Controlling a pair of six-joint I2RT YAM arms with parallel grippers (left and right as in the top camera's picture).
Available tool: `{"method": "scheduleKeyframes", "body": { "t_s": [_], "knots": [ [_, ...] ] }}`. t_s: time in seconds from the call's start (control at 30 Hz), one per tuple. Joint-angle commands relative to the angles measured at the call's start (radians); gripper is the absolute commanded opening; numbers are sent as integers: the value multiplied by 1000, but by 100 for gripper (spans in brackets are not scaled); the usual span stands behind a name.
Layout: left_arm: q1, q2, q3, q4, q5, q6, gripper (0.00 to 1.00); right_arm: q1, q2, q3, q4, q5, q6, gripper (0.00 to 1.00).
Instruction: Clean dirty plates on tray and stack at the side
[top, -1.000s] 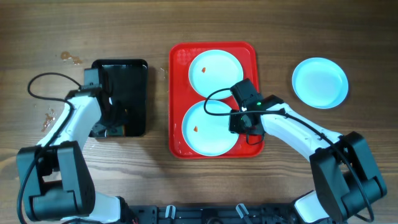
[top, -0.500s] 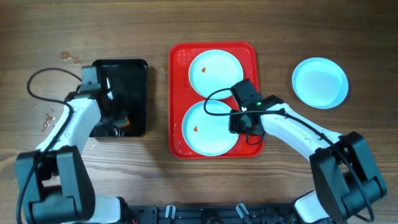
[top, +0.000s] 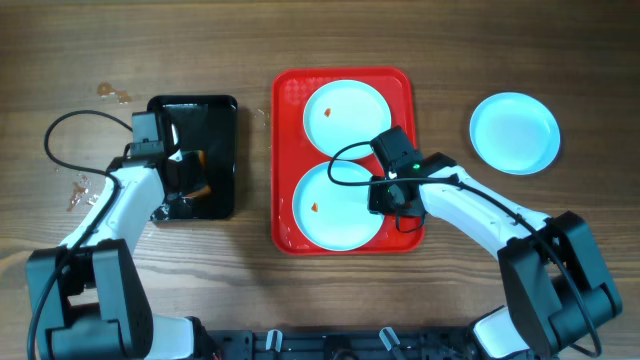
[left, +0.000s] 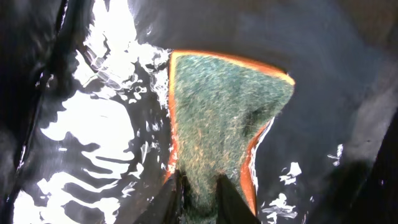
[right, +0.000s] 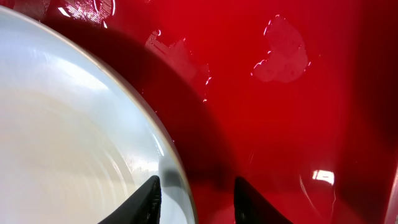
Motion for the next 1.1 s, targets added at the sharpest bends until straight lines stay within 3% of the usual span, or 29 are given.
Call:
{"method": "scheduleKeyframes", "body": {
  "t_s": [0.0, 0.1, 0.13, 0.27, 0.3, 0.37, 0.43, 0.53, 0.6, 0.87, 0.97, 1.07],
  "knots": [
    [-3, 13, -28, 43, 26, 7, 4, 0, 5, -5, 2, -1, 1, 39],
    [-3, -6, 0, -3, 53, 33, 4, 0, 5, -5, 2, -1, 0, 38],
    [-3, -14, 15, -18, 42, 33, 9, 0, 5, -5, 2, -1, 1, 39],
    [-3, -54, 55, -35, 10, 33, 44, 0, 5, -5, 3, -1, 1, 39],
    [-3, -53, 55, -32, 10, 33, 47, 0, 5, -5, 3, -1, 1, 39],
    [-3, -30, 53, -24, 5, 33, 46, 0, 5, -5, 3, -1, 1, 39],
    [-3, 6, 53, -11, -10, 34, 40, 0, 5, -5, 4, -1, 1, 39],
    [-3, 103, 53, 32, 7, 33, 12, 0, 5, -5, 6, -1, 0, 40],
    [-3, 151, 53, 34, 49, 33, 4, 0, 5, -5, 6, -1, 1, 39],
    [-3, 79, 143, -81, 52, 33, 4, 0, 5, -5, 7, 0, 0, 39],
    [-3, 4, 182, -121, 51, 33, 29, 0, 5, -5, 6, 0, 0, 39],
    [-3, 17, 169, -147, 48, 33, 38, 0, 5, -5, 6, 0, 0, 40]
  ]
}}
